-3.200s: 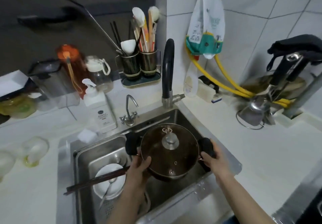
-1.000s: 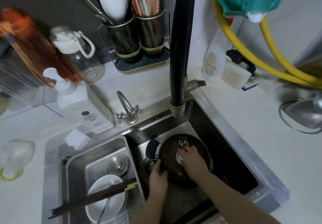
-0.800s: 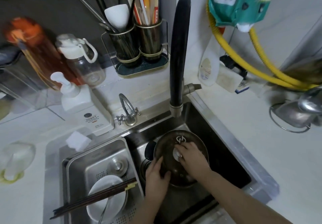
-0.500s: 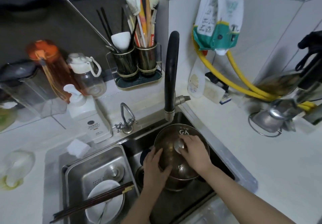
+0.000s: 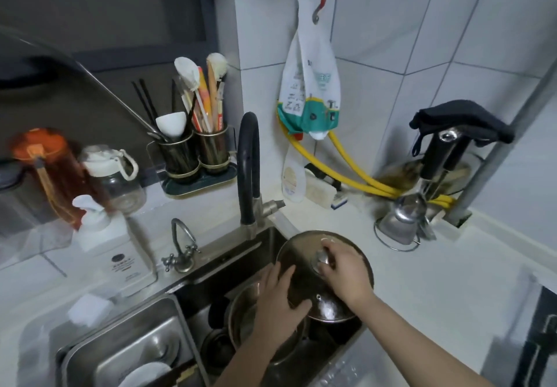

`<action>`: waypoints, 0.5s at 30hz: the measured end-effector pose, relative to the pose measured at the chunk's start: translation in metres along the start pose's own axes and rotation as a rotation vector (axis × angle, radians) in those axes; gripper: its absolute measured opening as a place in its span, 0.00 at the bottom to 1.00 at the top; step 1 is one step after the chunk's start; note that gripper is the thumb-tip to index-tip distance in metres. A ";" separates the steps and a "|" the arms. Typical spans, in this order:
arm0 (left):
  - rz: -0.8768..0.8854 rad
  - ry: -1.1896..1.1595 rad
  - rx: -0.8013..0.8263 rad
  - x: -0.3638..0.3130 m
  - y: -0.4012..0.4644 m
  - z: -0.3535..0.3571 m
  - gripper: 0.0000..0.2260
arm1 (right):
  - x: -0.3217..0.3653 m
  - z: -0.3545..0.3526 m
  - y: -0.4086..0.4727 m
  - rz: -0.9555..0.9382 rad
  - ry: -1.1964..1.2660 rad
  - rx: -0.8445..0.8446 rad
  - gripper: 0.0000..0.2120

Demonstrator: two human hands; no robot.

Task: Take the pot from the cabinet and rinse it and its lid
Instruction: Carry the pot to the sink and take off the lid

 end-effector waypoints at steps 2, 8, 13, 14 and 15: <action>-0.003 0.028 0.061 -0.008 0.005 0.013 0.36 | -0.013 -0.008 0.004 0.028 -0.009 -0.008 0.22; -0.017 0.171 0.163 -0.027 0.033 0.049 0.37 | -0.062 -0.011 0.021 0.090 0.041 0.000 0.11; -0.040 0.267 0.184 -0.035 0.064 0.079 0.36 | -0.100 -0.005 0.040 0.126 0.055 -0.004 0.10; -0.052 0.275 0.193 -0.035 0.070 0.085 0.35 | -0.108 -0.003 0.044 0.147 0.063 0.000 0.09; -0.062 0.283 0.204 -0.035 0.075 0.091 0.35 | -0.115 0.001 0.048 0.167 0.071 0.009 0.09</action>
Point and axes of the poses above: each hand's wrist, its own y-axis towards the middle knuckle, its own z-axis out of the palm, x = y × z, the point moved 9 cm from there along y, towards the middle knuckle, and after that the axes turned 6 degrees about -y, right-handed, at the moved point
